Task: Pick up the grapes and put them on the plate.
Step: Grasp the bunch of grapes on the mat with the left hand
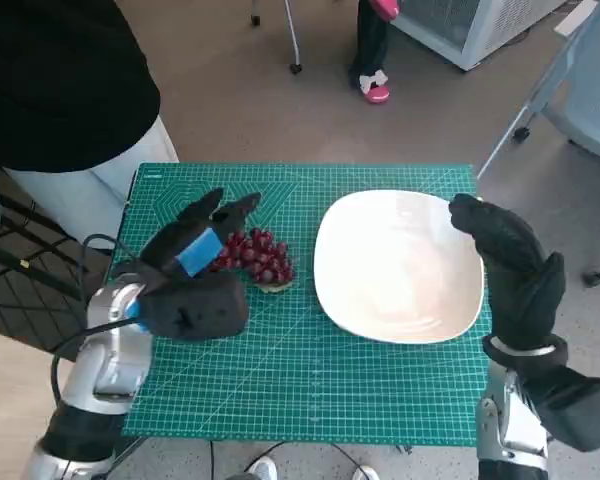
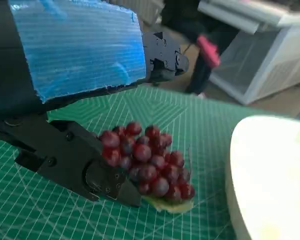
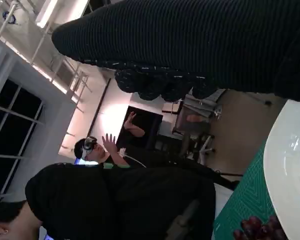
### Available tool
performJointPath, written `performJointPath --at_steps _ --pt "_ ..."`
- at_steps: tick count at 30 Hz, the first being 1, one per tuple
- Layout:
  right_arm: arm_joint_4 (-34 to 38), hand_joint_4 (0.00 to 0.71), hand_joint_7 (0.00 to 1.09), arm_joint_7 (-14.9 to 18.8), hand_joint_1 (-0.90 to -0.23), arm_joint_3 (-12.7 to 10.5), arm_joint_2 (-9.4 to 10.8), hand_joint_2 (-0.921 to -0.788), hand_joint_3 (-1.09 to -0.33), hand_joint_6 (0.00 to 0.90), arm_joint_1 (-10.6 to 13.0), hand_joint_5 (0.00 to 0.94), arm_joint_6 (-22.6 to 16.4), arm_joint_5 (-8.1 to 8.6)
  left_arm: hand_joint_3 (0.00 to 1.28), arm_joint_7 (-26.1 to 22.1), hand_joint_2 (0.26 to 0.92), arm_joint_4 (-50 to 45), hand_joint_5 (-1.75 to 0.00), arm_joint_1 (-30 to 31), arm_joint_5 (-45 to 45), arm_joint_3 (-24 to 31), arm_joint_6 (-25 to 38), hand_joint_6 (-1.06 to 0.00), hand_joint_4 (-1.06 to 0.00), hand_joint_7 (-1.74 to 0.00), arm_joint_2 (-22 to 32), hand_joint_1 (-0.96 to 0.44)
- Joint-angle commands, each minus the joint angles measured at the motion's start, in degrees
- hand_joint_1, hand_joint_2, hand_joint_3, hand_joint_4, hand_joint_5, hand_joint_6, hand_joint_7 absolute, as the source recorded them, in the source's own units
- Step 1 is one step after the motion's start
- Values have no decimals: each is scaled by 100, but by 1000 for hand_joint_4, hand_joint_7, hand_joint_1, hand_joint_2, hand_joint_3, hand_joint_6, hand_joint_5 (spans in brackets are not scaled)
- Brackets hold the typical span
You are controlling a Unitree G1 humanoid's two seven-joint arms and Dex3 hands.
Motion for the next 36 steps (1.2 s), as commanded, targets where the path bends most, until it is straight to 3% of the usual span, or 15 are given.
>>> performJointPath --at_steps 1,9,16,25,36 --pt "33 397 136 -42 -611 -19 -20 -921 -845 202 116 0 73 -64 4 -106 710 448 1 -462 178 -319 286 -195 1 -8 8 -224" --pt "74 397 136 -55 -612 -26 -18 -921 -846 202 92 0 39 -97 5 -183 717 1420 1 -1128 230 -800 469 -197 1 -4 -101 -270" --pt "98 397 136 -55 -612 -29 -22 -921 -846 201 75 0 33 -101 4 -125 720 1744 1 -1331 152 -941 487 -196 1 -2 -131 -277" --pt "186 396 138 -19 -621 -43 -36 -921 -844 203 29 0 10 -88 3 511 719 4056 1 -2281 44 -1187 96 -200 1 -3 -709 -236" --pt "205 396 139 8 -623 -48 -47 -921 -841 204 43 0 -16 -69 6 697 730 5572 1 -2878 -49 -1488 -293 -203 1 -3 -1025 -219"
